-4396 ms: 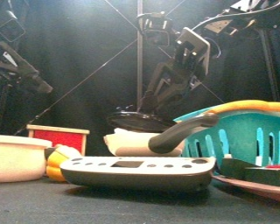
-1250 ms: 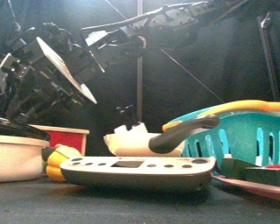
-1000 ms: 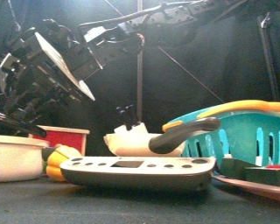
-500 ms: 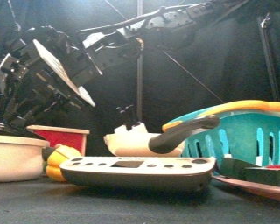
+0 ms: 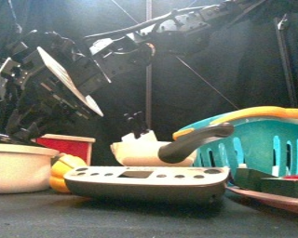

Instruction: Place pot lid on pot

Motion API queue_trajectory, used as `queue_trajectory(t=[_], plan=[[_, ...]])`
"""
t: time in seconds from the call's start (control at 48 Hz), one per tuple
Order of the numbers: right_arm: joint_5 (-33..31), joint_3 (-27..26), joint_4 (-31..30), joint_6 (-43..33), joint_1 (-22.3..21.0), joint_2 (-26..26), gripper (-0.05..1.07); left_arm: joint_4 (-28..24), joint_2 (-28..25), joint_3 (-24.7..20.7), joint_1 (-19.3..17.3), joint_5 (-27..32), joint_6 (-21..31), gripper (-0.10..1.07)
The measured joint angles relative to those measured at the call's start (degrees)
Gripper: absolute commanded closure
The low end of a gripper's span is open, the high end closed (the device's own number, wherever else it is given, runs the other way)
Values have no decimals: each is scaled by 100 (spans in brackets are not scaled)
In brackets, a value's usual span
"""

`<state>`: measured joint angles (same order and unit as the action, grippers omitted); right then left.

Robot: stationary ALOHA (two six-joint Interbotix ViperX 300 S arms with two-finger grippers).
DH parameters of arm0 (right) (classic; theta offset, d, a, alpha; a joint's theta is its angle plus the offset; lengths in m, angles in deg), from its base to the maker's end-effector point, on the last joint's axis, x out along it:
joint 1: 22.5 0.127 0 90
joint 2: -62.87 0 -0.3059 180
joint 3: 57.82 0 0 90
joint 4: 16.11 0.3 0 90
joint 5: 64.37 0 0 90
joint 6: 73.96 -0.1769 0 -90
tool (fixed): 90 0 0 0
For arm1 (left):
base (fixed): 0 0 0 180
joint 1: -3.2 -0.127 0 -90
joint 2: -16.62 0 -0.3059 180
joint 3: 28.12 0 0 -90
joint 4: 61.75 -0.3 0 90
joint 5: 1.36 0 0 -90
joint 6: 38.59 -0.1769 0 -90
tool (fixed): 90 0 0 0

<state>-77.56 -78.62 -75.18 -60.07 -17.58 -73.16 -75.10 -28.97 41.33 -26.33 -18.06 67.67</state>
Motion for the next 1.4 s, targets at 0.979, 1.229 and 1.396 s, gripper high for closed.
queue_trajectory(t=[0.979,1.229,1.396], plan=[[-519,-88,35,0,18,53,43,0,9,0,0,35,0,-1],[-738,-114,53,-9,18,141,43,0,0,0,0,35,0,-1],[-809,-114,229,0,18,246,43,-9,9,0,0,35,0,-1]])
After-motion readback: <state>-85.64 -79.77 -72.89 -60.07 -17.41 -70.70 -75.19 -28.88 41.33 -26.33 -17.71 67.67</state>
